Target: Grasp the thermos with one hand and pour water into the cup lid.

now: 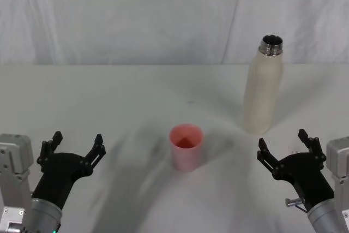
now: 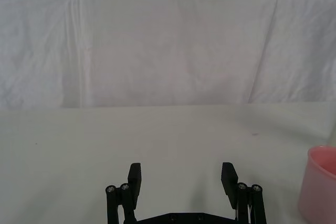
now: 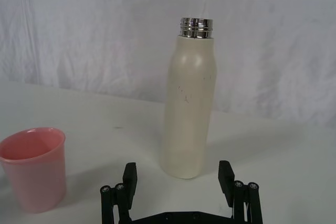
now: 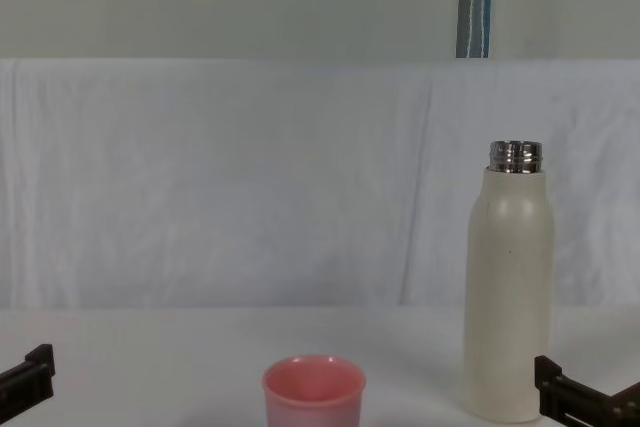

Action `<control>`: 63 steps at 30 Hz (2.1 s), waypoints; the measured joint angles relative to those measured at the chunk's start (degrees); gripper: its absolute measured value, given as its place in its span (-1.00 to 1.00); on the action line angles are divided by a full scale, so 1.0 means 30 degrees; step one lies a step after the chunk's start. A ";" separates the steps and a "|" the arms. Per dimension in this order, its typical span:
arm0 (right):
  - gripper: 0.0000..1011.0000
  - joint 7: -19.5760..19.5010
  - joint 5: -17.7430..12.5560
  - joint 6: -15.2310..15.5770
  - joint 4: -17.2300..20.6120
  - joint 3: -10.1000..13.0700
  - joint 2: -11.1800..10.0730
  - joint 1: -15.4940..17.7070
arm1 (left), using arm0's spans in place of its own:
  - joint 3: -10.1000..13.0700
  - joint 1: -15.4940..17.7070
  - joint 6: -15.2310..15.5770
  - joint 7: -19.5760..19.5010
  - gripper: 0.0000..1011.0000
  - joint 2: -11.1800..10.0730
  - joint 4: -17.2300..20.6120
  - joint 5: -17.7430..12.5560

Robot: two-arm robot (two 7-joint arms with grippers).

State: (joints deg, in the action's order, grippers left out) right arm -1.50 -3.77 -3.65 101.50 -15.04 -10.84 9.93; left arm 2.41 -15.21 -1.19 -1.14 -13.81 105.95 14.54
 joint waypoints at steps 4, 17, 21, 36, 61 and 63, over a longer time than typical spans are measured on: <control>0.98 -0.0001 0.0000 0.0000 -0.0001 0.0001 -0.0001 0.0000 | 0.0001 0.0000 0.0001 0.0000 0.98 0.0000 0.0000 0.0000; 0.98 -0.0001 0.0000 0.0000 -0.0001 0.0000 -0.0001 0.0001 | 0.0000 0.0000 0.0001 0.0000 0.98 0.0001 -0.0001 0.0000; 0.98 -0.0001 0.0000 0.0000 -0.0001 0.0000 0.0000 0.0000 | 0.0000 0.0000 0.0001 0.0000 0.98 -0.0001 0.0000 0.0000; 0.98 -0.0001 0.0000 0.0001 -0.0001 0.0000 -0.0001 0.0001 | 0.0000 0.0000 0.0001 0.0000 0.98 0.0000 0.0000 0.0000; 0.98 -0.0001 0.0000 0.0001 -0.0001 0.0001 0.0000 0.0000 | 0.0000 0.0001 0.0000 0.0000 0.98 0.0000 0.0000 0.0000; 0.98 0.0000 -0.0001 0.0000 -0.0001 0.0000 -0.0001 0.0000 | 0.0000 0.0000 0.0001 0.0000 0.98 0.0001 -0.0001 0.0000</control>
State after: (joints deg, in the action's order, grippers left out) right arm -1.50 -3.78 -3.65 101.50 -15.04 -10.84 9.93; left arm 2.41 -15.21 -1.19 -1.14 -13.80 105.95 14.54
